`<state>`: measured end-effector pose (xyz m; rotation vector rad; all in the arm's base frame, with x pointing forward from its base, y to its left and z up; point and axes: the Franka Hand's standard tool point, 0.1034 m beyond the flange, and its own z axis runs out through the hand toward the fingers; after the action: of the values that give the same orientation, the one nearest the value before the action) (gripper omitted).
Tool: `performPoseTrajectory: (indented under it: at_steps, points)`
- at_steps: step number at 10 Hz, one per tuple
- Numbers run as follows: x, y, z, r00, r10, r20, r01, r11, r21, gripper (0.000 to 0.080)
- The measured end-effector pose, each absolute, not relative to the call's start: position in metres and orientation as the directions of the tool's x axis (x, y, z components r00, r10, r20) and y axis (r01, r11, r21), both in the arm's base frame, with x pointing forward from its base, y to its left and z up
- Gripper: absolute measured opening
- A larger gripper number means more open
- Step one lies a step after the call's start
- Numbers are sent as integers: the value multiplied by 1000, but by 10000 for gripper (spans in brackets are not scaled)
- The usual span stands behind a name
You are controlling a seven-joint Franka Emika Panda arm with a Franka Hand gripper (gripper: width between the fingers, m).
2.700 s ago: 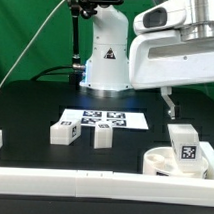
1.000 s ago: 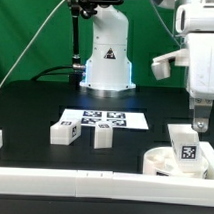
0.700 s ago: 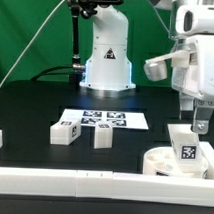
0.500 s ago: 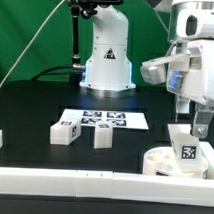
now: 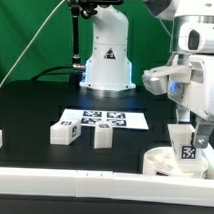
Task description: Assemble stool
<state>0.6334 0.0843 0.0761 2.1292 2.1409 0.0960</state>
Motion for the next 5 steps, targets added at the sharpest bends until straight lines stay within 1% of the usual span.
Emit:
performPoseTrajectory:
  at_steps: [1,2,5]
  points:
    - [633,84,76,-2,999,-41,992,7,129,450]
    - [633,83,76,-1,999,-41,992,6,130,340]
    - [634,83,76,30,999,-37,991,-25,131,340]
